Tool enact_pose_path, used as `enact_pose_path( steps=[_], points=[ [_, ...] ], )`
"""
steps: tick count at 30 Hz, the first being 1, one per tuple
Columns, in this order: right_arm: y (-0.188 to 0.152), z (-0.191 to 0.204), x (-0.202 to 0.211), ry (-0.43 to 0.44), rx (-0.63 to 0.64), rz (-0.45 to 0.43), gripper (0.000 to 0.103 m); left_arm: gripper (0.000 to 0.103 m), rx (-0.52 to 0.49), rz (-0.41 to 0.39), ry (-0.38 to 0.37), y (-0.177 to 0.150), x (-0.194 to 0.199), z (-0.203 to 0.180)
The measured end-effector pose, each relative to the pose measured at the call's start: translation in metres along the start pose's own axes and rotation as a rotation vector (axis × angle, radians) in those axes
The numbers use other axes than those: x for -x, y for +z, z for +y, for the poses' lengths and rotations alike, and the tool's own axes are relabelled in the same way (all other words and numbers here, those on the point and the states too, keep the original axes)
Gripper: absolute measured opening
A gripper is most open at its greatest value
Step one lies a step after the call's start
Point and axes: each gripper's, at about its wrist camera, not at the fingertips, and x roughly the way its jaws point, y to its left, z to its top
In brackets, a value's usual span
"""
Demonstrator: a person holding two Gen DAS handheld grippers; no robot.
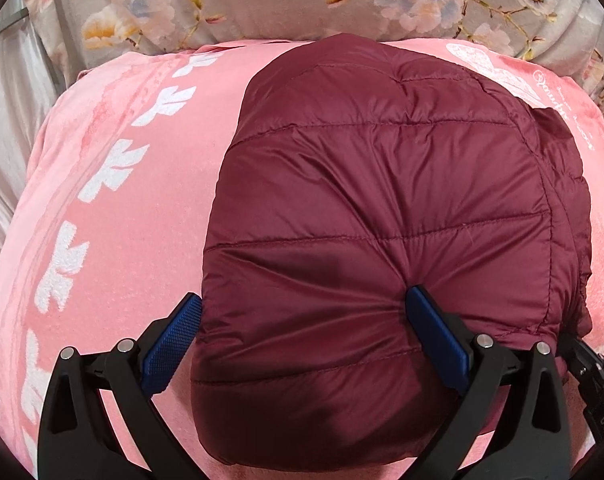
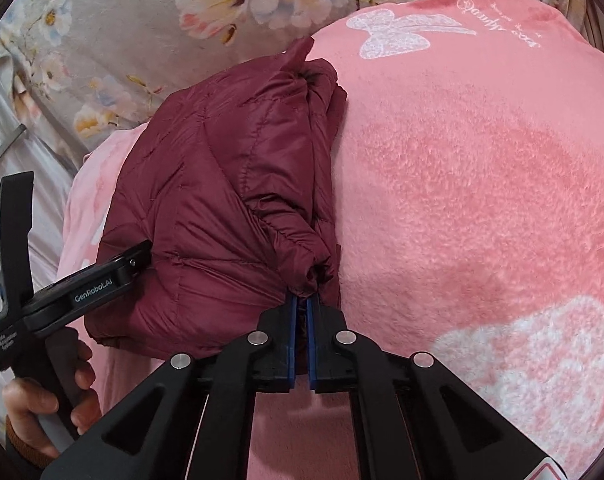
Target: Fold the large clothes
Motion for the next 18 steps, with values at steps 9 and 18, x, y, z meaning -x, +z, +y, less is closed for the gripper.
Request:
enact_pose_path(
  steps=[9, 18],
  points=[
    [-0.003, -0.008, 0.000, 0.025, -0.025, -0.011, 0.000, 0.098, -0.005, -0.011, 0.021, -0.004, 0.000, -0.002],
    [-0.012, -0.005, 0.017, 0.013, 0.016, -0.037, 0.006, 0.098, 0.028, 0.029, -0.075, -0.004, 0.002, 0.017]
  ],
)
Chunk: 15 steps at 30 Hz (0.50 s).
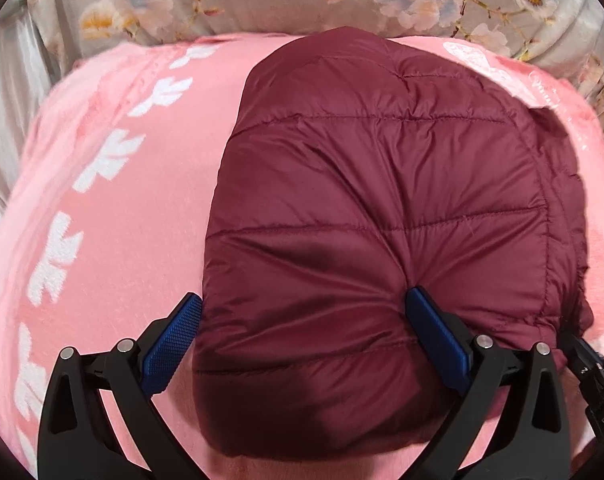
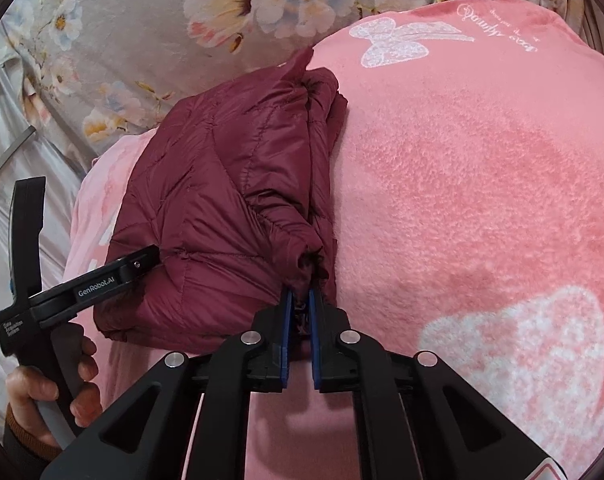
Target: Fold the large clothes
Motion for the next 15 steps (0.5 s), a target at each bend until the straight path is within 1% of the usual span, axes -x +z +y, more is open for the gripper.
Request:
enact_pose_path(
  steps=[1, 3, 4, 5, 6, 7, 8, 10, 12, 13, 15],
  points=[
    [0.000, 0.001, 0.004, -0.006, 0.005, 0.003, 0.009, 0.098, 0.012, 0.005, -0.020, -0.001, 0.001, 0.004],
    [0.001, 0.001, 0.011, -0.024, 0.007, 0.007, 0.021, 0.098, 0.057, 0.017, -0.062, -0.005, 0.007, 0.020],
    [0.004, 0.001, 0.016, -0.042, 0.007, 0.003, 0.033, 0.098, 0.077, 0.015, -0.076, -0.006, 0.011, 0.028],
    [0.007, 0.001, 0.018, -0.048, 0.004, -0.003, 0.039, 0.098, 0.091, 0.012, -0.085, -0.006, 0.014, 0.034],
    [0.012, -0.001, 0.021, -0.045, -0.003, -0.013, 0.042, 0.098, 0.110, 0.005, -0.091, -0.004, 0.019, 0.042],
    [0.020, -0.003, 0.023, -0.027, -0.021, -0.027, 0.049, 0.098, 0.127, -0.006, -0.096, 0.000, 0.022, 0.049],
    [0.026, -0.004, 0.021, -0.013, -0.039, -0.032, 0.059, 0.098, 0.137, -0.007, -0.106, 0.003, 0.024, 0.052],
    [0.042, -0.007, 0.013, 0.020, -0.084, -0.034, 0.069, 0.098, 0.157, 0.013, -0.160, 0.017, 0.019, 0.059],
    [0.054, -0.007, 0.003, 0.046, -0.101, -0.034, 0.070, 0.098, 0.165, 0.034, -0.197, 0.027, 0.010, 0.062],
    [0.058, -0.007, -0.004, 0.053, -0.108, -0.027, 0.070, 0.098, 0.165, 0.043, -0.203, 0.031, 0.005, 0.062],
    [0.065, -0.010, -0.027, 0.084, -0.140, 0.018, 0.070, 0.098, 0.170, 0.074, -0.216, 0.038, -0.011, 0.059]
  ],
)
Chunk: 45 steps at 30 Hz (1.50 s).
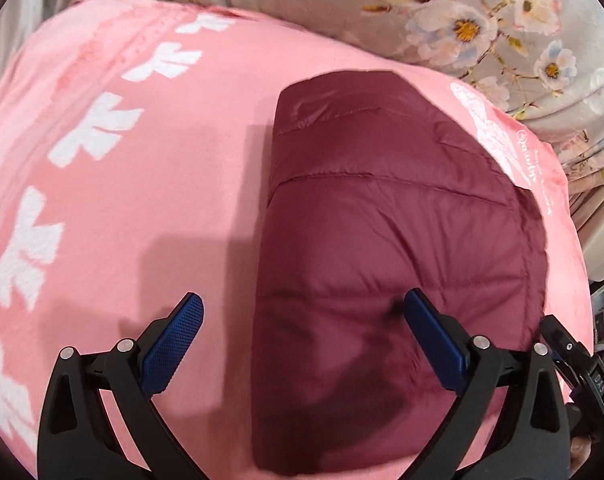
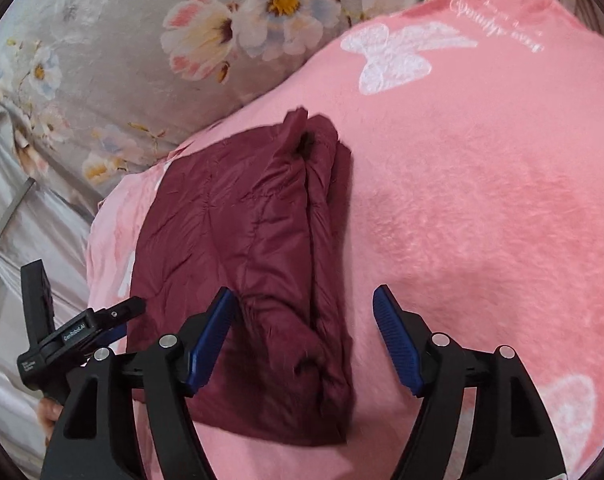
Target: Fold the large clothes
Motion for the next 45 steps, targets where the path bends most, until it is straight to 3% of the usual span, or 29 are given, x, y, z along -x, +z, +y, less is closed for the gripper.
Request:
enact_pose_path(
  steps=[6, 11, 16, 20, 23, 26, 33, 38, 45],
  points=[
    [0.000, -0.014, -0.032, 0.111, -0.116, 0.036, 0.077, 0.098, 0.114, 0.065, -0.166, 0.006, -0.032, 0.009],
    [-0.001, -0.007, -0.039, 0.140, -0.094, 0.020, 0.078, 0.098, 0.088, 0.047, -0.165, 0.005, -0.041, -0.003],
    [-0.001, -0.006, -0.046, 0.208, -0.110, 0.032, 0.057, 0.098, 0.056, 0.025, -0.127, 0.006, -0.040, -0.011],
    [-0.002, -0.005, -0.045, 0.225, -0.106, 0.028, 0.037, 0.090, -0.001, -0.002, -0.086, 0.005, -0.032, -0.020],
    [-0.004, -0.004, -0.039, 0.227, -0.103, 0.015, 0.029, 0.082, -0.041, -0.026, -0.056, 0.004, -0.024, -0.029],
    [-0.004, 0.001, -0.031, 0.216, -0.083, 0.003, 0.023, 0.071, -0.077, -0.049, -0.035, 0.004, -0.016, -0.038],
    [-0.010, 0.014, -0.005, 0.180, -0.037, -0.050, 0.019, 0.049, -0.145, -0.089, -0.052, 0.003, 0.013, -0.059],
    [-0.015, 0.023, 0.030, 0.160, -0.003, -0.106, 0.018, 0.041, -0.203, -0.112, -0.111, -0.006, 0.034, -0.074],
    [-0.023, 0.049, 0.102, 0.137, 0.087, -0.237, 0.017, 0.038, -0.262, -0.221, -0.217, -0.020, 0.097, -0.093]
  ],
)
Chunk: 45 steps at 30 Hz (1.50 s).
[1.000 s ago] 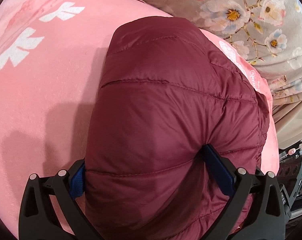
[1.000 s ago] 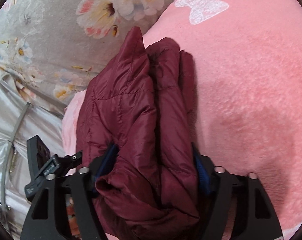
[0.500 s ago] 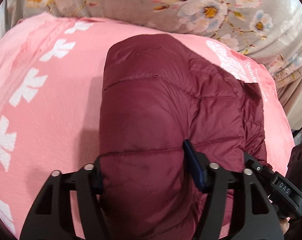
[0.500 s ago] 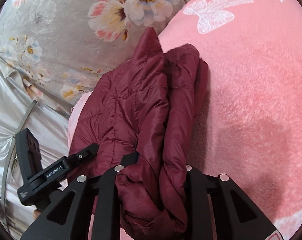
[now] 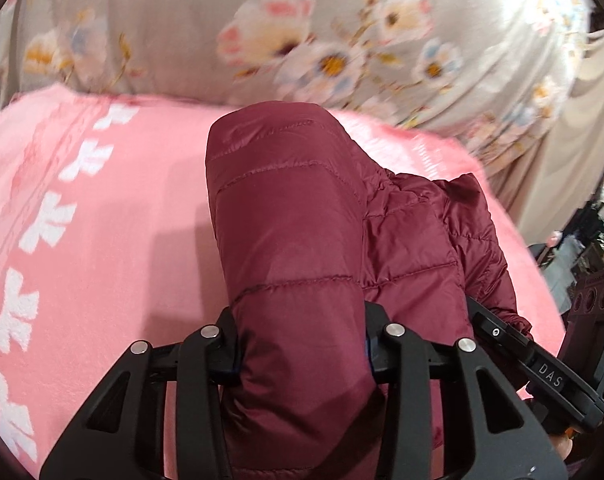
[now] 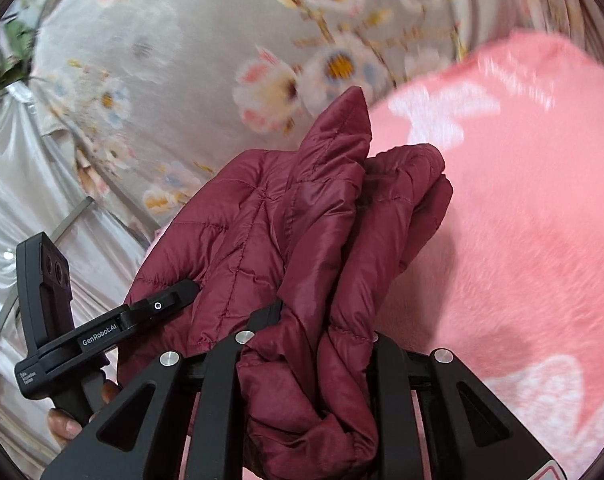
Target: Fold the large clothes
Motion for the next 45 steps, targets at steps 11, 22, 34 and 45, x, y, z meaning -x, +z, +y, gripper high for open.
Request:
enact_pose_path(
  steps=[11, 22, 34, 45],
  points=[
    [0.050, 0.111, 0.089, 0.084, 0.260, -0.287, 0.017, 0.039, -0.140, -0.356, -0.066, 0.050, 0.135, -0.026],
    [0.099, 0.204, 0.028, 0.267, 0.416, -0.344, 0.018, 0.043, -0.204, -0.588, -0.004, 0.104, 0.185, 0.058],
    [0.080, 0.182, -0.171, 0.216, 0.328, -0.116, 0.018, 0.043, -0.084, -0.421, 0.088, 0.111, 0.060, 0.205],
    [0.001, 0.096, -0.297, 0.030, 0.218, 0.130, 0.022, 0.050, -0.002, -0.162, 0.188, 0.043, -0.092, 0.269]
  ],
)
